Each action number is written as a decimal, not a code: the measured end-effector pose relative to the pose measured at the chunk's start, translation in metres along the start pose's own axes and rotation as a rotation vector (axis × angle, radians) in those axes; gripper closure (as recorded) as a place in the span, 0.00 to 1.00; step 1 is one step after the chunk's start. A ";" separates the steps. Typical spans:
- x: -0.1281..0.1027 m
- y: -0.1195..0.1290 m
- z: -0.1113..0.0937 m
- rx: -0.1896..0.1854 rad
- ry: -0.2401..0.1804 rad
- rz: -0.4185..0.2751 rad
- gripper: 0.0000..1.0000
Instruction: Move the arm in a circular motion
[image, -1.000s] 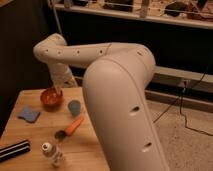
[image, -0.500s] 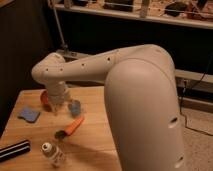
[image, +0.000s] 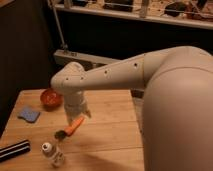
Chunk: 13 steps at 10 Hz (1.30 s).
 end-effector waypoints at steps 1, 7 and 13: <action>0.021 -0.018 0.005 0.000 0.018 0.082 0.35; 0.078 -0.138 0.012 -0.049 0.002 0.554 0.35; 0.006 -0.309 -0.023 0.078 -0.099 0.845 0.35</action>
